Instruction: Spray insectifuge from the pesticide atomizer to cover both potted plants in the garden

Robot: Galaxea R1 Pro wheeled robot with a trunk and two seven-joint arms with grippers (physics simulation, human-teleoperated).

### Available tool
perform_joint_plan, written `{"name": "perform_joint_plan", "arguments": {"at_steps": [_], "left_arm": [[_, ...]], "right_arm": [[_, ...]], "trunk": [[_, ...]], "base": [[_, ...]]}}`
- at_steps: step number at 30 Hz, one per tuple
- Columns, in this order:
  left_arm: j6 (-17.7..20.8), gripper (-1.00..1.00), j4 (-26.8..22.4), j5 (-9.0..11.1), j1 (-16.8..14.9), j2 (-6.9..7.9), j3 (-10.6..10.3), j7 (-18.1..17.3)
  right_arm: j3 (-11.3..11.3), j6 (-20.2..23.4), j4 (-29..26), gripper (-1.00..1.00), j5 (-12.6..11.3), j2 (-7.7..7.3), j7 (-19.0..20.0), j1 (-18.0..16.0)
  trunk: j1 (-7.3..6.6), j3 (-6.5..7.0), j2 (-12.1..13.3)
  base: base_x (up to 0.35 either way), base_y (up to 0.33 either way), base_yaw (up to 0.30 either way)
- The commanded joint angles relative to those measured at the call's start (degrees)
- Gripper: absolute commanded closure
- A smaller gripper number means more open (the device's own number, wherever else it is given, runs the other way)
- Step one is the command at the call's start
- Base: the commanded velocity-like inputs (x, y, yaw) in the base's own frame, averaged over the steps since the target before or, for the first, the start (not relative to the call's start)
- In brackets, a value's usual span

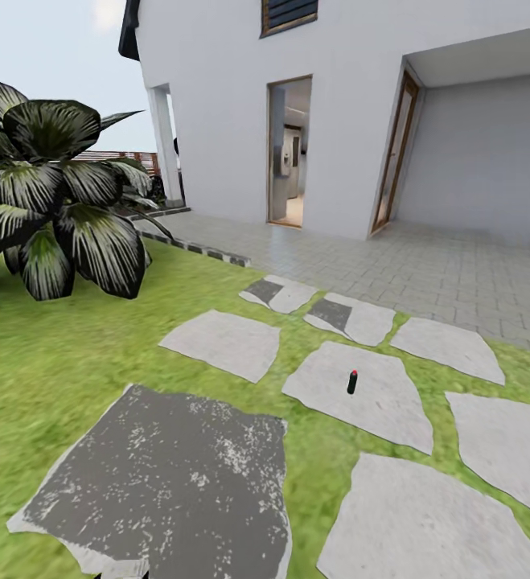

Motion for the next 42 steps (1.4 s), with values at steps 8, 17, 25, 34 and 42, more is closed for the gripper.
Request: {"name": "perform_joint_plan", "arguments": {"at_steps": [8,17,25,34,42], "left_arm": [[-0.2,-1.0,0.1,0.0,0.0,-0.02,0.2,0.0],[-0.2,-1.0,0.1,0.0,0.0,-0.02,0.2,0.0],[-0.2,-1.0,0.1,0.0,0.0,-0.02,0.2,0.0],[-0.2,-1.0,0.1,0.0,0.0,-0.02,0.2,0.0],[-0.2,-1.0,0.1,0.0,0.0,-0.02,0.2,0.0]], "right_arm": [[0.0,-0.2,0.0,-1.0,-0.1,0.15,0.0,0.0],[0.0,-0.2,0.0,-1.0,-0.1,0.16,0.0,0.0],[0.0,-0.2,0.0,-1.0,-0.1,0.16,0.0,0.0],[0.0,-0.2,0.0,-1.0,-0.1,0.16,0.0,0.0],[0.0,-0.2,0.0,-1.0,-0.1,0.16,0.0,0.0]], "trunk": [[0.02,-0.02,0.0],[0.02,0.36,0.0],[0.02,0.76,0.0],[0.02,1.2,0.0],[0.02,1.6,0.0]], "base": [[0.339,0.09,-0.014],[0.339,0.09,-0.189],[0.339,0.089,-0.222],[0.339,0.089,-0.222],[0.338,0.089,-0.222]]}}
